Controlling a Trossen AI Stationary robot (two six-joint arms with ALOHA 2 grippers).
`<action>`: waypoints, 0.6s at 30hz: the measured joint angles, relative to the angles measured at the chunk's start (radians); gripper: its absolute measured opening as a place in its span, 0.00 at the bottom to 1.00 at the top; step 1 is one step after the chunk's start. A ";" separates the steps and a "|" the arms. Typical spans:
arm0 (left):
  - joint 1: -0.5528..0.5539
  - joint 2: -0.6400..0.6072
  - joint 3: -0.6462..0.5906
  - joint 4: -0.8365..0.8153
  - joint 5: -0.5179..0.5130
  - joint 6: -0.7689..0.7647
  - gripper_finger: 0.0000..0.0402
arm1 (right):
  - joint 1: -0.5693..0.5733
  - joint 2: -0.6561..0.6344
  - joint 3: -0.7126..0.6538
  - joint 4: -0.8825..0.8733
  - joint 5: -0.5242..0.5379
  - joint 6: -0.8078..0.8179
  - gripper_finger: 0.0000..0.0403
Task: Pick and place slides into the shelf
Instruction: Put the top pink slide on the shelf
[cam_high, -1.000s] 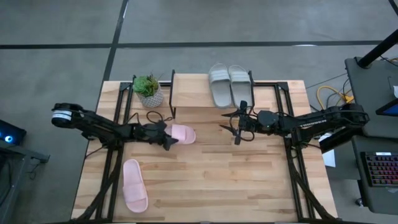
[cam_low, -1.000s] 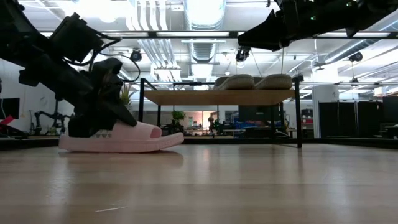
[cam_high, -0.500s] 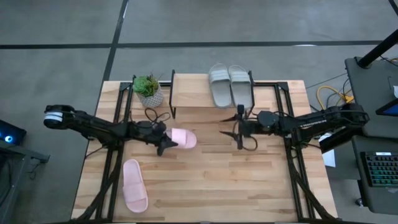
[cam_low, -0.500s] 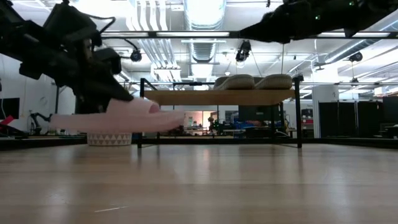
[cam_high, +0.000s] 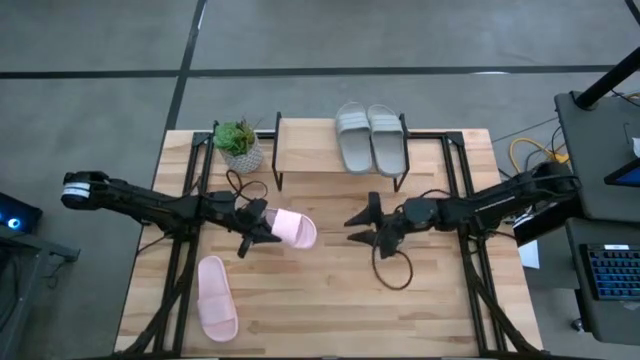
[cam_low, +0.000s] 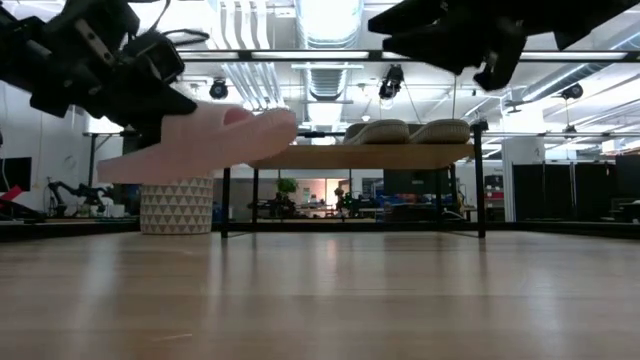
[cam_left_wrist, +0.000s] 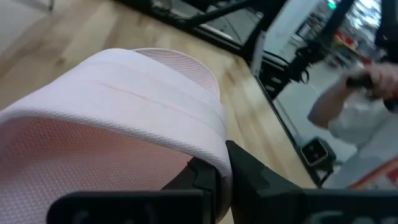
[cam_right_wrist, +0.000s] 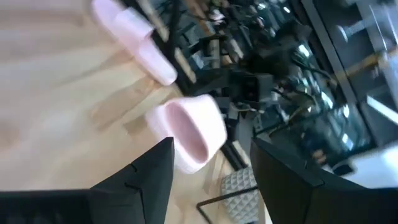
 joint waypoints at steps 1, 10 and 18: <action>0.000 -0.003 0.000 0.001 0.006 0.036 0.00 | 0.004 0.021 0.007 0.000 0.000 -0.046 0.50; 0.013 0.004 0.000 0.064 -0.011 0.003 0.00 | 0.013 0.194 0.125 0.002 0.045 -0.220 0.50; 0.013 0.013 -0.001 0.102 0.002 -0.084 0.00 | 0.017 0.330 0.240 -0.031 0.169 -0.290 0.50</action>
